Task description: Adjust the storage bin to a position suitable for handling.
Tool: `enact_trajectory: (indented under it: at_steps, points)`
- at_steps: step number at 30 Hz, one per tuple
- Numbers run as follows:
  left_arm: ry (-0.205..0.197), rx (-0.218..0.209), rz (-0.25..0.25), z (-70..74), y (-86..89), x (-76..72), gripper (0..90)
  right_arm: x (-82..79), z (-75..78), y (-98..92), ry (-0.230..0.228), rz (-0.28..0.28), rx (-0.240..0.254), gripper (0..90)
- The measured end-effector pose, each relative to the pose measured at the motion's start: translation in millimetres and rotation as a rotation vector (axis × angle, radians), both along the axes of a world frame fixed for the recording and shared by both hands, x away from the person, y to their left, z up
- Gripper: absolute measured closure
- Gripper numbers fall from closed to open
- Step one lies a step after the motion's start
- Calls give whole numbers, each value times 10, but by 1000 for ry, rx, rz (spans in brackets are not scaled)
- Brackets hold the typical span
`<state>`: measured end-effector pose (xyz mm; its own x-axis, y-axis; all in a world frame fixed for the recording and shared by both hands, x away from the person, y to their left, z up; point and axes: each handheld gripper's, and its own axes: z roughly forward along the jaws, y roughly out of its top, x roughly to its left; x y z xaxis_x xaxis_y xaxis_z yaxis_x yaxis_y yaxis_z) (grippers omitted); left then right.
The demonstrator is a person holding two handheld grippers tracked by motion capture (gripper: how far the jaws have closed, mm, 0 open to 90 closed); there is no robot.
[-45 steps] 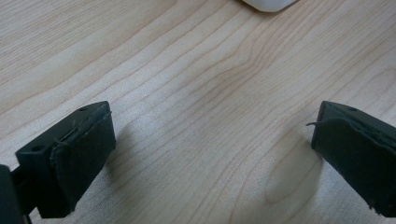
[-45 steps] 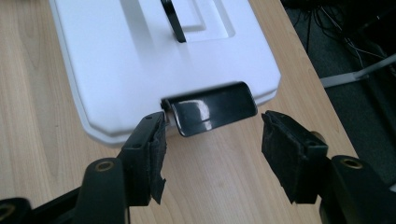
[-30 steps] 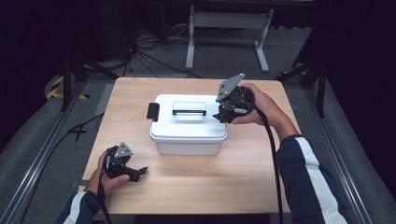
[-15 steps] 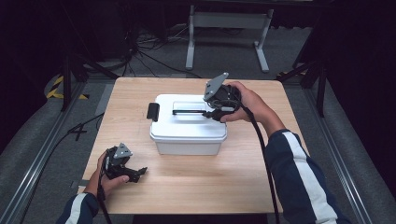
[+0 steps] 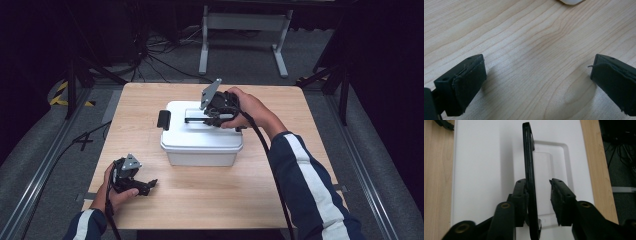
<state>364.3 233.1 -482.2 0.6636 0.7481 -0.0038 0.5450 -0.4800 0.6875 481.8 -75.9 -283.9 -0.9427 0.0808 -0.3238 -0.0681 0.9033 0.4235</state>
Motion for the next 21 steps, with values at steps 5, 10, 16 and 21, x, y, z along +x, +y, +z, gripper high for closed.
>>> enact_trajectory:
  at_steps: [5,10,16,21]
  points:
    - [3,-3,14,-1,-6,-10,6,38,-14,20,0,20,-26,830]
    - [3,-9,20,-6,-10,-18,7,34,-11,41,3,40,-42,845]
    - [9,-9,18,-4,-9,-17,7,11,4,59,-24,40,-50,845]
    - [9,-9,17,-4,-9,-17,6,11,34,67,-30,46,-37,845]
